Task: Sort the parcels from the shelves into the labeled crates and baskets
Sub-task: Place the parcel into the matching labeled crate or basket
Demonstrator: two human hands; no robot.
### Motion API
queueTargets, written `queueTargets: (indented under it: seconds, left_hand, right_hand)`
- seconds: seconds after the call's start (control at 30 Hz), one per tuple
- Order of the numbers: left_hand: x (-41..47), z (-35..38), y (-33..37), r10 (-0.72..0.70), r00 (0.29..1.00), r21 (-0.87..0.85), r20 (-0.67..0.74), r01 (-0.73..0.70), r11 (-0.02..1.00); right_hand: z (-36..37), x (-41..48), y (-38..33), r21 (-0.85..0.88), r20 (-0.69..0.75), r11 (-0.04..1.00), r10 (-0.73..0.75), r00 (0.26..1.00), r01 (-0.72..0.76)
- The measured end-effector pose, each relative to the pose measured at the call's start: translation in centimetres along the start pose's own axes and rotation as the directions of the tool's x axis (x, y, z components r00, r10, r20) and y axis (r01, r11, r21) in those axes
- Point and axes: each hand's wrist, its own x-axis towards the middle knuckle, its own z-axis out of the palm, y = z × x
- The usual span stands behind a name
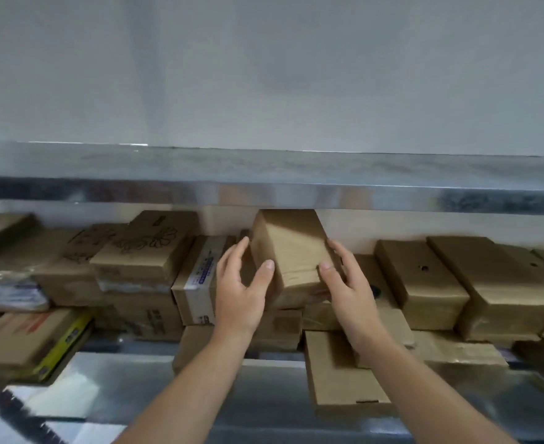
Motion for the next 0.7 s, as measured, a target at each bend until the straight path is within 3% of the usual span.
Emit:
queueTargets:
  seconds: [0.2,0.33,0.53,0.63,0.7]
  left_hand:
    - [-5.2,2.1,1.8,-0.113,0.969,-0.254,0.218,0.168,0.953]
    - [-7.9,1.7,2.1,-0.085,0.992,-0.12,0.092,0.096,0.988]
    - [-10.6,-1.2,2.7,0.04,0.999,0.04,-0.019,-0.039,0.998]
    - [-11.6,-4.1,3.2,0.009,0.997,-0.171,-0.081,-0.023,0.985]
    - [-12.1,-6.9,3.5,-0.008,0.985,-0.245,-0.174,-0.035,0.969]
  right_hand:
    - [-3.3,-3.6,0.7,0.201,0.19,0.976,0.042,0.981,-0.08]
    - [-4.1,-4.7,-0.2,-0.115,0.233,0.992,-0.014,0.972,0.042]
    - [-1.2,-7.4,-2.8,-0.127,0.433,0.986,-0.045,0.9,0.111]
    - [1.2,-8.6,-3.7,-0.019,0.443,0.995,-0.08,0.893,0.098]
    - [3.0,-9.4,-3.9,0.213,0.485,0.975,-0.055,0.873,-0.057]
